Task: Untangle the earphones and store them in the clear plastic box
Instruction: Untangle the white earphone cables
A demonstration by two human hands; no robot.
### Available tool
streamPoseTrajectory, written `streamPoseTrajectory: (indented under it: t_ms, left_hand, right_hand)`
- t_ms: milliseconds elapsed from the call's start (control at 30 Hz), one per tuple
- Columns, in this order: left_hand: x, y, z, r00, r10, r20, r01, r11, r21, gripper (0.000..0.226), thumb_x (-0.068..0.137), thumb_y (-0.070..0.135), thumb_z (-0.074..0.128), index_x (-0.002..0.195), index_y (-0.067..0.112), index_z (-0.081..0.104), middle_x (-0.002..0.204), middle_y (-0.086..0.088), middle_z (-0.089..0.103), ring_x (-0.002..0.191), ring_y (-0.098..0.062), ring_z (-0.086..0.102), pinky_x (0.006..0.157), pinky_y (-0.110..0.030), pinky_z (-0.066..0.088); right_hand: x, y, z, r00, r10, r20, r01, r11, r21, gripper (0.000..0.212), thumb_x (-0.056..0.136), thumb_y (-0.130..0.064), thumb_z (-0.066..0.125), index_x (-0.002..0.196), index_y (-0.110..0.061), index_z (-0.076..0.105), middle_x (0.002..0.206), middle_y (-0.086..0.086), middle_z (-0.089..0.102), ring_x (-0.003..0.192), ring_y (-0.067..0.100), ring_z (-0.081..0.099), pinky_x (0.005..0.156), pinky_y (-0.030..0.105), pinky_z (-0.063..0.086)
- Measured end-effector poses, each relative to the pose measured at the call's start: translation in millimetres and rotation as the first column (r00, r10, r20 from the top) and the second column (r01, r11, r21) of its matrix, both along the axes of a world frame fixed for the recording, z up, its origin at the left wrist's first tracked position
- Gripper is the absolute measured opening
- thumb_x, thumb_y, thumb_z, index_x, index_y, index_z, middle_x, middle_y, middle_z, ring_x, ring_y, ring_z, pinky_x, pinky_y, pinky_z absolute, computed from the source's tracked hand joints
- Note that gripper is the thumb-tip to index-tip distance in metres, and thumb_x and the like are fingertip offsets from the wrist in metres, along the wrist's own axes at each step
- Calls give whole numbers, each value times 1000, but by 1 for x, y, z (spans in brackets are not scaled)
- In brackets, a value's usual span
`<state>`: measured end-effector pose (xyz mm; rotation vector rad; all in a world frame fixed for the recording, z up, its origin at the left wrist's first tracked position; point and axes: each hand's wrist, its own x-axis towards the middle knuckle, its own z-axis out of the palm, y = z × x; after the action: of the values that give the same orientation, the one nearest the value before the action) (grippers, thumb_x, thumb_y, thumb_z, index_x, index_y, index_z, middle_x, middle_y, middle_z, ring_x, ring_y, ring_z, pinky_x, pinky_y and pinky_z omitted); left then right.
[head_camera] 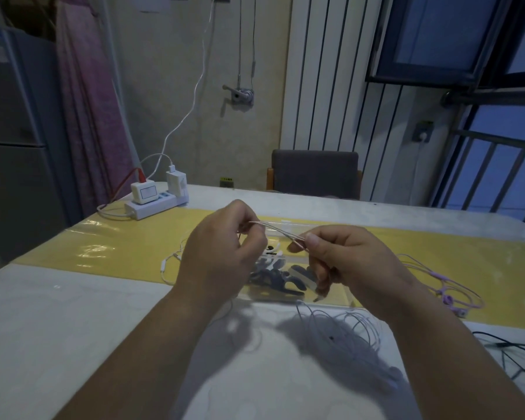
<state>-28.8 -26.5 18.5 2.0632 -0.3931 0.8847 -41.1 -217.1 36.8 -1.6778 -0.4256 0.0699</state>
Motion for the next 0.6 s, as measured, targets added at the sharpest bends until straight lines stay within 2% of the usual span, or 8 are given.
streamPoseTrajectory:
  t_ms: [100,200,233,300,367,467,533,600]
  left_hand:
    - [0,-1,-1,997,73,13,-73,997,-7,12,88,22,56,76,19,54,64,5,58,62,-16,54,56,-40,44]
    - [0,0,-2,989,147,34,-149,988,48,9,89,22,54,81,19,55,69,5,61,63,-18,53,55,-37,41]
    - [0,0,-2,988,148,48,-151,986,64,9,87,25,52,81,20,56,76,6,66,66,-17,54,57,-35,41]
    - [1,1,-2,991,118,60,-123,990,72,6,81,26,53,79,22,56,89,8,72,76,-16,58,63,-32,43]
    - [1,2,-1,999,37,27,-38,999,36,7,82,25,56,76,22,55,83,8,71,76,-15,61,64,-35,47]
    - [-1,2,0,996,-90,-25,90,996,-3,14,91,20,59,79,24,52,61,2,62,59,-18,59,57,-44,46]
    - [-2,1,0,996,-86,-12,86,996,1,16,91,17,61,81,27,53,56,1,58,51,-16,53,52,-41,45]
    - [-1,2,0,998,-62,17,62,998,6,14,87,19,67,83,29,59,52,2,51,50,-14,47,51,-32,39]
  right_hand:
    - [0,-2,-2,994,69,-81,-69,998,-2,26,81,-30,58,83,-9,73,48,2,45,50,20,49,55,33,47]
    - [0,-2,-4,986,113,-122,-115,993,-11,23,86,-23,57,75,-6,68,49,5,46,55,24,52,71,45,52]
    - [0,-2,-4,982,129,-135,-127,992,23,22,87,-21,56,74,-5,66,51,7,49,56,26,54,71,44,53]
    - [-1,-1,-3,983,132,-132,-123,990,72,20,85,-19,56,76,-3,63,57,9,57,60,24,60,58,34,55]
    - [-1,-1,-1,993,77,-92,-69,994,90,17,91,-12,53,82,-2,64,62,7,61,53,17,57,43,23,43]
    - [2,-4,2,997,-10,-74,16,997,77,20,96,-2,48,95,-3,68,64,4,55,44,10,31,39,18,20]
    - [2,-6,4,996,-42,-82,44,999,24,22,97,-2,46,99,-5,67,60,3,43,46,10,23,40,19,15]
    - [0,-6,4,995,-74,-67,74,997,-1,20,98,-9,48,97,-6,68,59,2,32,49,13,21,41,21,17]
